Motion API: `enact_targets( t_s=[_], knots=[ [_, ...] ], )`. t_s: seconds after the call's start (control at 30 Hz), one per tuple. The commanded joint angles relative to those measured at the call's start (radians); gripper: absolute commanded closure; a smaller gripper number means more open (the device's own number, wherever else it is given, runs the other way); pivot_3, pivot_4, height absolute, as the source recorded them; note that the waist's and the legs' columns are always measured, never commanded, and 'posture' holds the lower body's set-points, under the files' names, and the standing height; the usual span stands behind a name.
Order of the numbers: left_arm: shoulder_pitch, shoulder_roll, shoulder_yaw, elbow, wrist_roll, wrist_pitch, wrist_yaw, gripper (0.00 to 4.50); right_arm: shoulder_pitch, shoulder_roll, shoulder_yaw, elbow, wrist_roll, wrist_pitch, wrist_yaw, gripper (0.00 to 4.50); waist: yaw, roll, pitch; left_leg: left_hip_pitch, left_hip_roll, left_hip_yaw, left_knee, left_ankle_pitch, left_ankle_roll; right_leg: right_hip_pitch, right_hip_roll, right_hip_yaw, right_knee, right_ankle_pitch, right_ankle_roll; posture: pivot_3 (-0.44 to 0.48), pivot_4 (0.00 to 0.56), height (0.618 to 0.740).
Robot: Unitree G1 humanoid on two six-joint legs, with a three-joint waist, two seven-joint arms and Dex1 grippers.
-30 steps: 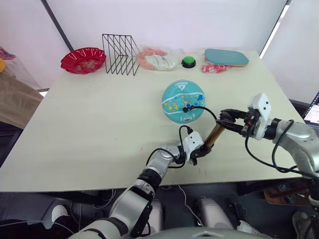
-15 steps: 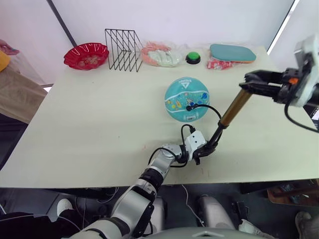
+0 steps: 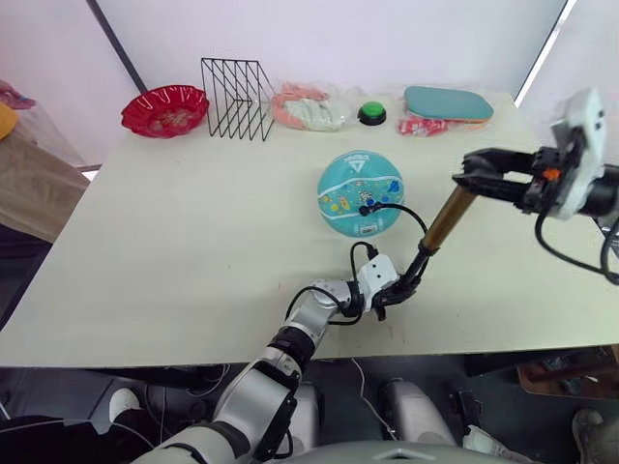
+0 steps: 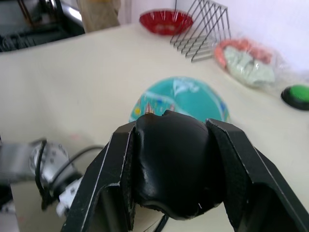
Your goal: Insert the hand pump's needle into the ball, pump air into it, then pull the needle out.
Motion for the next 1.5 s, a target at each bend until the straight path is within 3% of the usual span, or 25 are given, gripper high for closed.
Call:
enact_targets(
  t_s=[0.03,0.17,0.23,0.3,0.57,0.73,0.83,1.03,1.23,1.5],
  knots=[
    [0.048,0.017,-0.011,0.037,0.021,0.048,-0.002,3.43,0.104,0.045,0.187,0.016,-0.128,-0.087,0.036,2.86,-0.010,-0.002,-0.003,0.003,0.000,0.000,-0.001,0.000,0.000,0.002,0.000,0.000,0.000,0.000,0.000,0.000,0.150,0.740],
    [0.045,0.019,-0.011,0.033,0.018,0.056,-0.003,3.43,0.167,0.131,0.301,0.081,-0.229,-0.178,0.045,2.86,-0.017,-0.002,-0.007,0.005,0.001,0.000,-0.001,0.000,0.000,0.004,0.001,0.000,0.000,-0.002,-0.004,0.000,0.150,0.740],
    [0.040,0.021,-0.009,0.031,0.015,0.060,-0.005,3.43,0.200,0.183,0.401,0.167,-0.333,-0.262,0.049,2.86,-0.018,-0.007,-0.012,0.006,0.001,0.000,-0.001,0.000,0.000,0.004,0.001,0.000,0.000,-0.002,-0.004,0.000,0.150,0.740],
    [0.038,0.023,-0.009,0.030,0.014,0.064,-0.006,3.43,0.212,0.224,0.417,0.204,-0.359,-0.289,0.052,2.86,-0.018,-0.011,-0.017,0.008,0.003,0.000,-0.002,0.000,0.000,0.006,0.003,-0.001,0.000,-0.003,-0.004,0.000,0.150,0.740],
    [0.036,0.024,-0.002,0.043,0.010,0.067,0.000,3.43,0.160,0.162,0.232,0.109,-0.274,-0.235,0.088,2.86,-0.014,-0.009,-0.016,0.013,0.003,0.000,-0.002,0.000,0.000,0.011,0.002,-0.001,0.000,-0.003,-0.004,0.000,0.150,0.740],
    [0.027,0.018,-0.002,0.058,0.014,0.062,0.005,3.43,0.102,0.108,0.079,0.041,-0.129,-0.153,0.107,2.86,-0.008,-0.003,-0.010,0.005,0.001,-0.001,-0.001,0.000,0.000,0.005,0.000,-0.001,-0.001,-0.003,-0.004,0.000,0.150,0.740],
    [0.026,0.012,-0.004,0.069,0.017,0.054,0.004,3.43,0.005,-0.001,-0.045,0.013,-0.006,-0.036,0.138,2.86,-0.003,0.002,-0.004,0.001,-0.003,-0.001,0.000,0.000,0.000,0.003,-0.003,0.000,-0.001,0.000,-0.001,0.000,0.150,0.740],
    [0.025,0.005,-0.006,0.080,0.020,0.043,0.004,3.43,-0.150,-0.102,-0.133,0.052,0.102,0.083,0.132,2.86,0.012,0.005,0.004,-0.003,-0.005,0.000,0.000,0.000,0.000,0.000,-0.005,0.000,-0.001,0.000,0.000,0.000,0.150,0.740],
    [0.029,0.005,-0.008,0.080,0.019,0.038,-0.001,3.43,-0.288,-0.133,-0.112,0.152,0.112,0.114,0.155,2.86,0.012,0.004,0.008,-0.003,-0.004,0.001,0.001,0.000,0.000,-0.001,-0.006,0.000,-0.001,-0.002,-0.003,0.000,0.150,0.740],
    [0.030,0.004,-0.008,0.064,0.014,0.045,-0.004,3.43,-0.081,-0.077,-0.006,0.104,-0.009,0.014,0.162,2.86,0.012,0.004,0.006,-0.007,-0.005,0.000,0.001,0.000,0.000,-0.004,-0.006,0.000,-0.001,0.001,0.001,0.000,0.150,0.740]
  ],
)
